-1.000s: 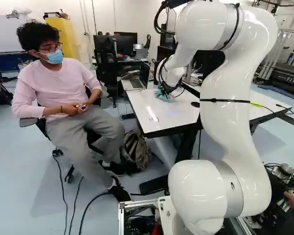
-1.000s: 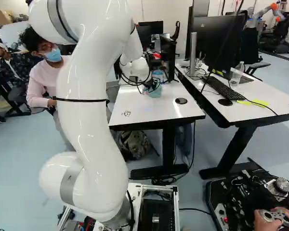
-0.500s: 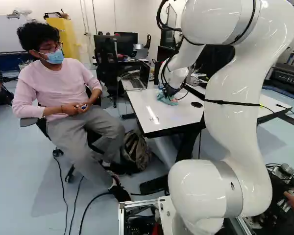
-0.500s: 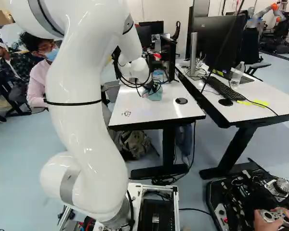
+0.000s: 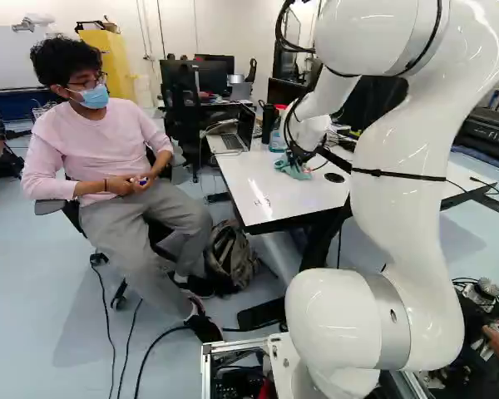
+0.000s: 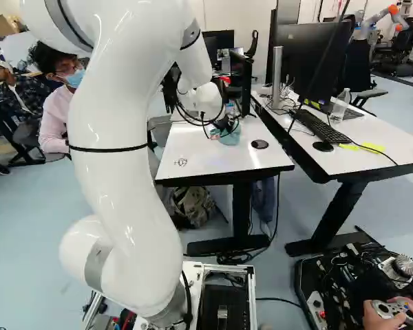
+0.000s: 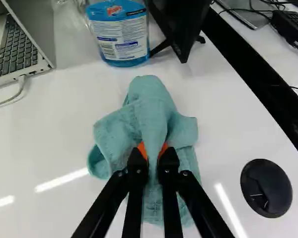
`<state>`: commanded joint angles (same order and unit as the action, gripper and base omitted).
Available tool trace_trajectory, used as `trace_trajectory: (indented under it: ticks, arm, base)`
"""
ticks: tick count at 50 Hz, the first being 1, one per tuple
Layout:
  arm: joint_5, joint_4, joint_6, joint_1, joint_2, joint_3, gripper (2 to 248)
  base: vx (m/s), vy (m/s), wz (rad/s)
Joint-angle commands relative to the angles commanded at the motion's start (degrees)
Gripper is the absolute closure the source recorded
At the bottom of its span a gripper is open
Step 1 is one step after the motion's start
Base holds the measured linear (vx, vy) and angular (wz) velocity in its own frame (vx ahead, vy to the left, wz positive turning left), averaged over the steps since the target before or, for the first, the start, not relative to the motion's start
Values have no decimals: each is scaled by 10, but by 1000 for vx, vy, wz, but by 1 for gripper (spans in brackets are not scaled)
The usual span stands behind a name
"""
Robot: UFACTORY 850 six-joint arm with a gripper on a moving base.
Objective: Clean the table with the green towel
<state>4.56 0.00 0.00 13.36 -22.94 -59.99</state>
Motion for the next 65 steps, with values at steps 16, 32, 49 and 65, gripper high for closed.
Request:
trace_trajectory:
  ticks: [16, 32, 49, 65]
  arm:
    - [0, 0, 0, 22, -20, -26, 211]
    - [0, 0, 0, 25, -56, -73, 211]
    - [0, 0, 0, 7, -86, -113, 211]
    - [0, 0, 0, -17, -95, -125, 211]
  base:
    - [0, 0, 0]
    - [0, 0, 0]
    - [0, 0, 0]
    - [0, 0, 0]
